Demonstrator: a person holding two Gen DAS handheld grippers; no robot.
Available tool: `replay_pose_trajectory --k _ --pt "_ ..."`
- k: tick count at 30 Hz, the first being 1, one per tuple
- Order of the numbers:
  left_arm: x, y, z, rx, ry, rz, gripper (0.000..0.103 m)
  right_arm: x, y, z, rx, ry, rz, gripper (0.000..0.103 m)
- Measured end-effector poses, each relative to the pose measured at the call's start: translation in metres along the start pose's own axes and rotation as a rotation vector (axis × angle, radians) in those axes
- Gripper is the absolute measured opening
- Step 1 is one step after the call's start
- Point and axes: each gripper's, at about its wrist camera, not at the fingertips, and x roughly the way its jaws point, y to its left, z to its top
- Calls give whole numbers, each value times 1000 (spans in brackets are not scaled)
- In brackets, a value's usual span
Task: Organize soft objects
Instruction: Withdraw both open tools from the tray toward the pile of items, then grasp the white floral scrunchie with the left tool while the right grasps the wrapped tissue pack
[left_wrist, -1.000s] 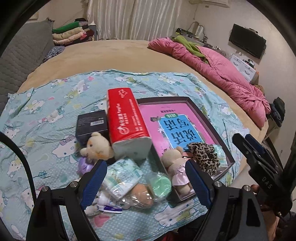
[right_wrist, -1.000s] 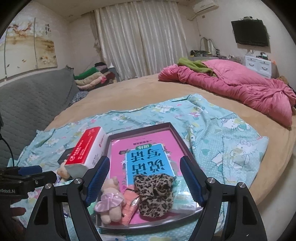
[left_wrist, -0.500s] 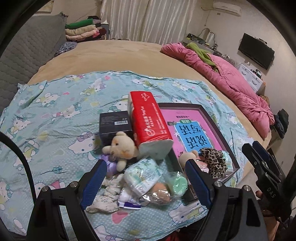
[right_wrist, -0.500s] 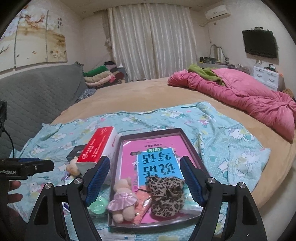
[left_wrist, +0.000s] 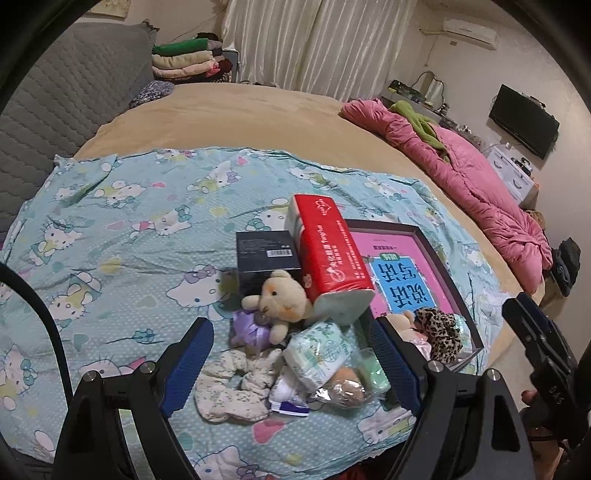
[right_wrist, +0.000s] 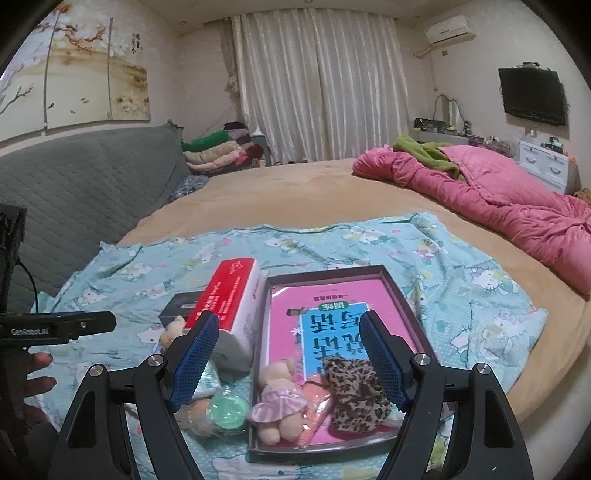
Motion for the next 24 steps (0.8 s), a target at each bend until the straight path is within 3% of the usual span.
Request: replay_pose_trajectory --k 14,24 --pt "-8 36 -1 -69 8 23 86 2 18 0 -2 40 59 80" --pt "1 65 -10 -121 52 51 86 21 39 -15 -102 141 84 80"
